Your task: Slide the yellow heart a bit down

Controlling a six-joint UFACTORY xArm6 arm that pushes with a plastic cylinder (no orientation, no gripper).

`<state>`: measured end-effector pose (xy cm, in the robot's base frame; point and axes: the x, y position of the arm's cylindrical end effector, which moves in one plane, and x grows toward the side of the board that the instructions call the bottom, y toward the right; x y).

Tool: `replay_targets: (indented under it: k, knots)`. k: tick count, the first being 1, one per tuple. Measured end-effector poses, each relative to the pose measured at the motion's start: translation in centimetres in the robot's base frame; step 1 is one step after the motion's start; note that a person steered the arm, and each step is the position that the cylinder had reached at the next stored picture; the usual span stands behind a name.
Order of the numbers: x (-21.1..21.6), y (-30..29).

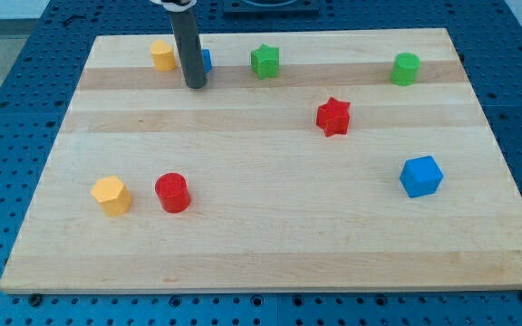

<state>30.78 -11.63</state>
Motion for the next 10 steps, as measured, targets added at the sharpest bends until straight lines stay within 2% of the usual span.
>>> replay_targets:
  k: [2, 3, 5, 7, 8, 10]
  knots:
    - [-1.3, -0.2]
    - [0.1, -2.6]
    - [-1.5, -12.3]
    - [-8.0, -10.7]
    - [-8.4, -7.0]
    - [-8.6, -5.1]
